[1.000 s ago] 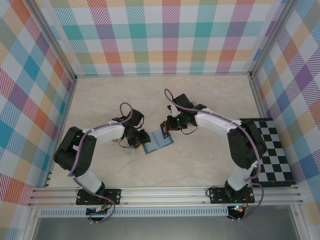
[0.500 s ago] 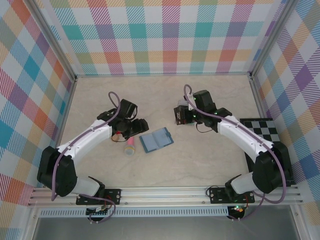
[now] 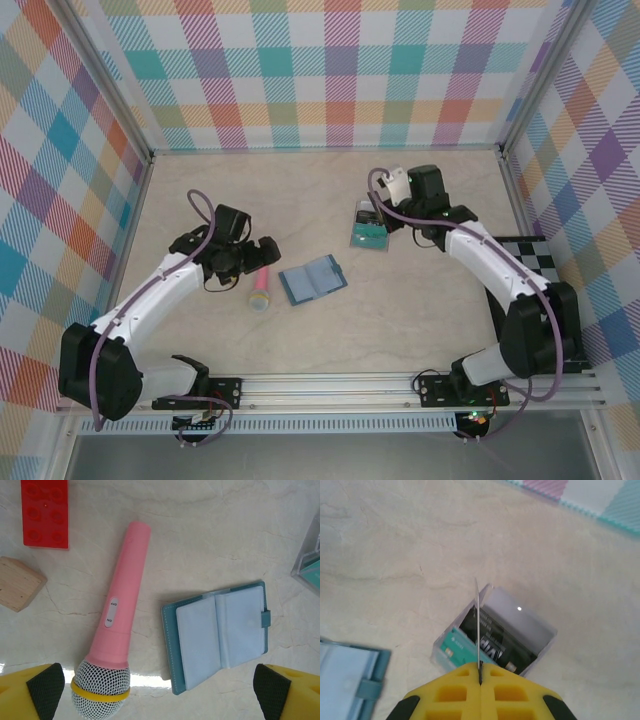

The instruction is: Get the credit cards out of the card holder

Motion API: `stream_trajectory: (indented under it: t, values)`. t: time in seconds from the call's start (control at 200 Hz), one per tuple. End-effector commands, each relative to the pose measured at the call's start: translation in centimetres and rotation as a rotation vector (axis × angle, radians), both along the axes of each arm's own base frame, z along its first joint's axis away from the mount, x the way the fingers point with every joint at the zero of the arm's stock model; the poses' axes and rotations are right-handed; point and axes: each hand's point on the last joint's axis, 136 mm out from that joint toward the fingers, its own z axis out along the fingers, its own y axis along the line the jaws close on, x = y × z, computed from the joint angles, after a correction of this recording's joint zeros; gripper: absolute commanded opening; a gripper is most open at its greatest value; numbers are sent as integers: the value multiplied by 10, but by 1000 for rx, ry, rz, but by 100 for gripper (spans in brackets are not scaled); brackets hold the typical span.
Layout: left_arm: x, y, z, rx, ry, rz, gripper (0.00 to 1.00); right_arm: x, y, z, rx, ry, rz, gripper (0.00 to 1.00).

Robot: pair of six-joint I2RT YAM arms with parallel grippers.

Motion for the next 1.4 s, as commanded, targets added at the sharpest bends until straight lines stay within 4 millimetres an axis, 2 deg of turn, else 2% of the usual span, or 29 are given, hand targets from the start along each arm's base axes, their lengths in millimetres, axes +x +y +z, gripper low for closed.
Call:
stream_trajectory:
  t: [0.0,0.08,0.135,0.425,0.68,0.89,1.085,1.4]
  values:
    - [-8,8,-3,-5,7,5,100,3,23,12,-63,-76,258,0]
    - [-9,7,-2,-23,4,3,100,-14,36,5,-99,-27,450,1]
    - [-9,7,-2,-27,2,3,100,-14,36,2,-135,-7,490,1]
    - [-12,6,-2,-44,8,-5,100,4,23,-31,-336,16,553,3]
    - [-14,6,-4,-49,20,-3,100,34,13,-56,-465,-7,521,1]
    - [-15,6,-6,-52,28,-4,100,41,8,-73,-523,17,543,1]
    - [-15,6,-7,-51,32,-9,100,36,2,-93,-580,46,579,1]
    - [-16,5,-14,-54,49,-9,100,35,1,-98,-588,35,584,9]
